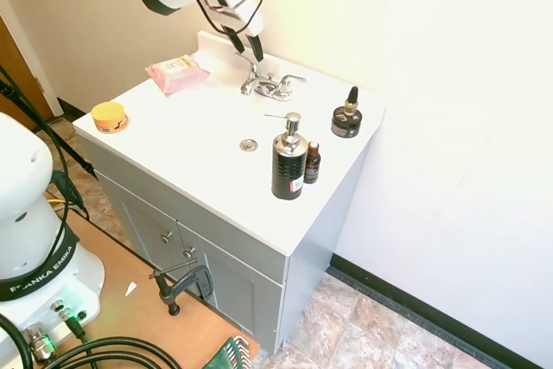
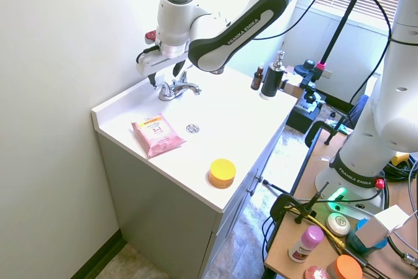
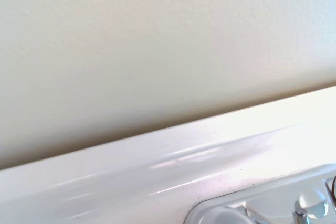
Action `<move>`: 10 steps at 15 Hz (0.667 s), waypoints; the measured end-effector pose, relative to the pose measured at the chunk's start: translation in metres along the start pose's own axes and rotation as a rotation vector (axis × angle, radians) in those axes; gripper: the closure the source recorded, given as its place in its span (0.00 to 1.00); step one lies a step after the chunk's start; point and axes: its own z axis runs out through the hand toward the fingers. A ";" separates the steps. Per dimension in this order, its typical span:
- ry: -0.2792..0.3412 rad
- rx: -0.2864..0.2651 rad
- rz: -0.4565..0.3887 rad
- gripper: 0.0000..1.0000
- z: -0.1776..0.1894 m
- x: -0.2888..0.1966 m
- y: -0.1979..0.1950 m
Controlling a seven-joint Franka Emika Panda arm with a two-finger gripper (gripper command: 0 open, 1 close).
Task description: Turn on the hot water
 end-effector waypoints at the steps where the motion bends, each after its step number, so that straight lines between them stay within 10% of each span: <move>1: 0.001 -0.010 -0.003 0.00 0.001 -0.001 0.001; 10: 0.009 -0.166 -0.082 0.00 0.000 0.013 0.036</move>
